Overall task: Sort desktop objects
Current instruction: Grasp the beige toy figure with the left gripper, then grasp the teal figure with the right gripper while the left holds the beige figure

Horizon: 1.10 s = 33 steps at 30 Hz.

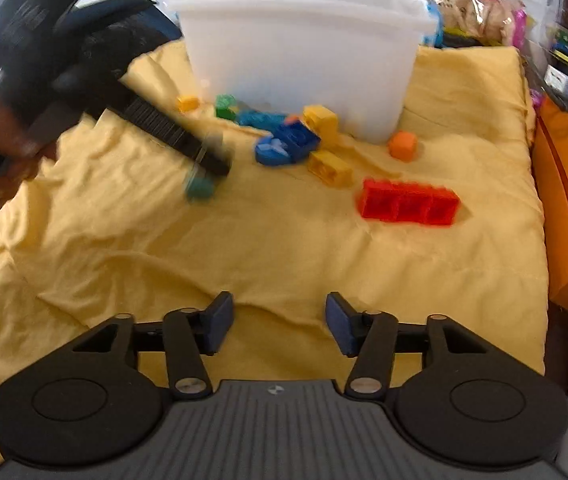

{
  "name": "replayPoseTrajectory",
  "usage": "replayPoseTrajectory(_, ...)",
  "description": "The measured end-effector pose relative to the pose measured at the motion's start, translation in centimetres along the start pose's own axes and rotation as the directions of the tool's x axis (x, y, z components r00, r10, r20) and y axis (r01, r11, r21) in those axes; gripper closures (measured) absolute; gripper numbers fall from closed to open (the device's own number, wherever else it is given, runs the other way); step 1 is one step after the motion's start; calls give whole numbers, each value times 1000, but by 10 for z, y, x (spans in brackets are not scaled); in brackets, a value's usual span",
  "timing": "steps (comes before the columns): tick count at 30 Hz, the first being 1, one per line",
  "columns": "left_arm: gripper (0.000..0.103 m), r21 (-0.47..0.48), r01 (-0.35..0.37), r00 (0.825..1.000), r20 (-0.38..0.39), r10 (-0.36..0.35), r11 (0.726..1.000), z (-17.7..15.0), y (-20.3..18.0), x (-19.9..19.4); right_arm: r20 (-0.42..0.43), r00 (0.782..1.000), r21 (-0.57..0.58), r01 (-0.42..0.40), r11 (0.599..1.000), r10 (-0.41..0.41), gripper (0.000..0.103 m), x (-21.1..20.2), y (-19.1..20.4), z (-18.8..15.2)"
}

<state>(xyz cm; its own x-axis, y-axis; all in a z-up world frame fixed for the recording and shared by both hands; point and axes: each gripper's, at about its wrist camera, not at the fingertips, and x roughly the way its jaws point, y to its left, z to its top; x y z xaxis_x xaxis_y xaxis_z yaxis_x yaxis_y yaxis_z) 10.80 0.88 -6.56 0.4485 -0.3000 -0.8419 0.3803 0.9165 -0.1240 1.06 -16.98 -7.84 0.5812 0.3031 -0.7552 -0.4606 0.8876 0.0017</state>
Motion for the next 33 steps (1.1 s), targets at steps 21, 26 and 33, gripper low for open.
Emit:
replayPoseTrajectory(21,39,35,96,995,-25,-95,995,-50,12,-24,-41,995,-479,-103,871,95,61,103,22,142)
replayPoseTrajectory(26,39,6,43,999,10,-44,999,-50,17,-24,-59,997,-539,-70,840,45,61,124,31,136)
replayPoseTrajectory(33,39,-13,64,997,30,-64,998,-50,23,-25,-96,994,-443,-90,892,52,71,99,32,119)
